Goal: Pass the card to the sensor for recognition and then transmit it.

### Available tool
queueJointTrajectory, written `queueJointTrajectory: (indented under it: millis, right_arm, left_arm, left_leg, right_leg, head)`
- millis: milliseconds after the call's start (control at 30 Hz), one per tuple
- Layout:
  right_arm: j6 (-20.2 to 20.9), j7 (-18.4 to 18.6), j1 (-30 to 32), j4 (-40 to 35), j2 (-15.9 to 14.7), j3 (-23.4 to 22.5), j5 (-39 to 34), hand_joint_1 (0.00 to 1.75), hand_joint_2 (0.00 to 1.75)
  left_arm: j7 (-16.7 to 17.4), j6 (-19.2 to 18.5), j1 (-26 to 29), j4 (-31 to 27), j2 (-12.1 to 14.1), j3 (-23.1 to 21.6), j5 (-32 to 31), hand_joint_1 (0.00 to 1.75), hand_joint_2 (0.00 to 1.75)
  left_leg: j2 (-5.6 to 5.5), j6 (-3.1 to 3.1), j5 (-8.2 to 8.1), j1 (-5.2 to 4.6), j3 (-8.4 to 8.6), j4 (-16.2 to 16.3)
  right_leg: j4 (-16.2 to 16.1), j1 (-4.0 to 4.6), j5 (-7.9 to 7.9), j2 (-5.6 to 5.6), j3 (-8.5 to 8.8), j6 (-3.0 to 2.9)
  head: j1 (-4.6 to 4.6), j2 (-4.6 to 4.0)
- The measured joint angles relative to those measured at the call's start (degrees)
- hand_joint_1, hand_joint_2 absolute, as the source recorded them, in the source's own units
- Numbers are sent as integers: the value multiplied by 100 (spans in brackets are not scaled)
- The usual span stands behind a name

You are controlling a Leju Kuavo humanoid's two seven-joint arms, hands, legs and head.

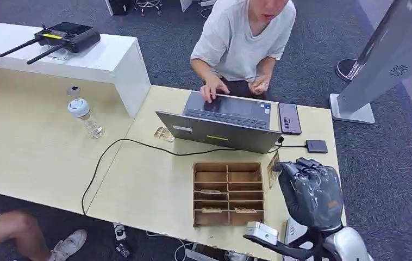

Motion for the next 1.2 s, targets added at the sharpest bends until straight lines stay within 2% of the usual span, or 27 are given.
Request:
queueJointTrajectory:
  millis: [300, 600, 1200]
  right_arm:
    - [-175, -39, -546, 103, 157, -219, 146, 175, 175]
    - [-184, -9, -1067, 627, 404, -354, 271, 175, 175]
    - [98, 155, -1882, 1928, 859, -354, 380, 175, 175]
  left_arm:
    - [81, -74, -100, 0, -4, -31, -142, 0, 0]
    - [151, -149, -199, 0, -13, -151, -258, 0, 0]
    - [288, -236, -381, 0, -48, -295, -391, 0, 0]
  left_leg:
    - [0, -1, 4, 1, 1, 0]
    - [0, 3, 7, 0, 0, 0]
    - [-2, 1, 9, 0, 0, 0]
  right_leg:
    - [1, 0, 4, 1, 0, 0]
    - [1, 0, 6, 0, 0, 1]
    - [1, 0, 8, 0, 0, 0]
  head:
    - [0, 0]
    - [0, 0]
    - [0, 0]
